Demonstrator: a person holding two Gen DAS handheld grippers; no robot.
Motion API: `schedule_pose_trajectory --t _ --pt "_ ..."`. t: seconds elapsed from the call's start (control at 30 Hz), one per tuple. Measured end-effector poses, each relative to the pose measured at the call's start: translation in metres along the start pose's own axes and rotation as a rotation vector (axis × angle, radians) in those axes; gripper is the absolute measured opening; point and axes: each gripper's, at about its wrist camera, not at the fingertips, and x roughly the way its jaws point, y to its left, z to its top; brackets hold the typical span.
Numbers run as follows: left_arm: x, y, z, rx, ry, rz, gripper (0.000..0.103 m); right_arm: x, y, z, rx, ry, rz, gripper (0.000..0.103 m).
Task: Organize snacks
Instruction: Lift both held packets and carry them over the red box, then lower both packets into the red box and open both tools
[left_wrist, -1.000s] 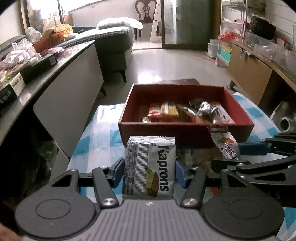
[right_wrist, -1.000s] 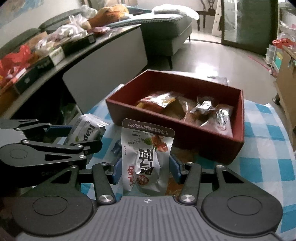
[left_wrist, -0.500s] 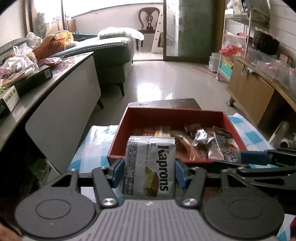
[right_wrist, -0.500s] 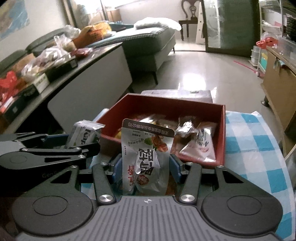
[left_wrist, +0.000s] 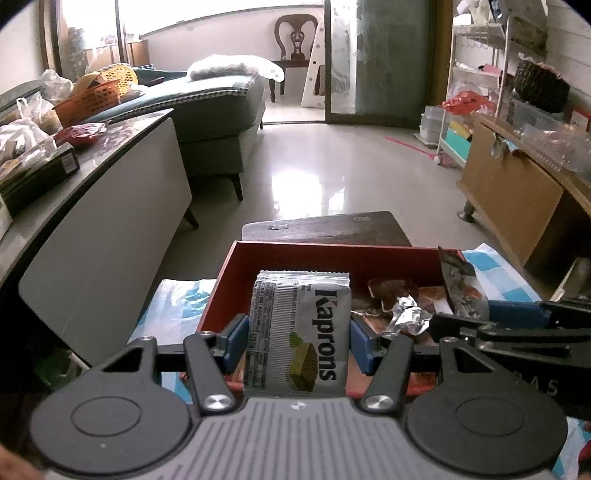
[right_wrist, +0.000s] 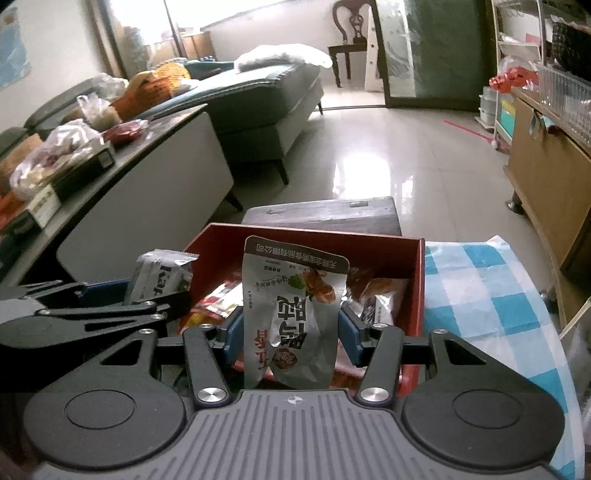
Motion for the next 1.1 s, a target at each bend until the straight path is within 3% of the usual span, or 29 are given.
schedule_pose_trajectory --t 0.83,1.1 --pt "0.075 -0.004 -0.001 0.029 0.135 0.043 0.052 0.071 -0.018 0.007 0.035 0.118 -0.03 0.064" --pt "0.073 -0.003 -0.001 0.036 0.145 0.059 0.066 0.07 -0.019 0.007 0.039 0.123 -0.046 0.069"
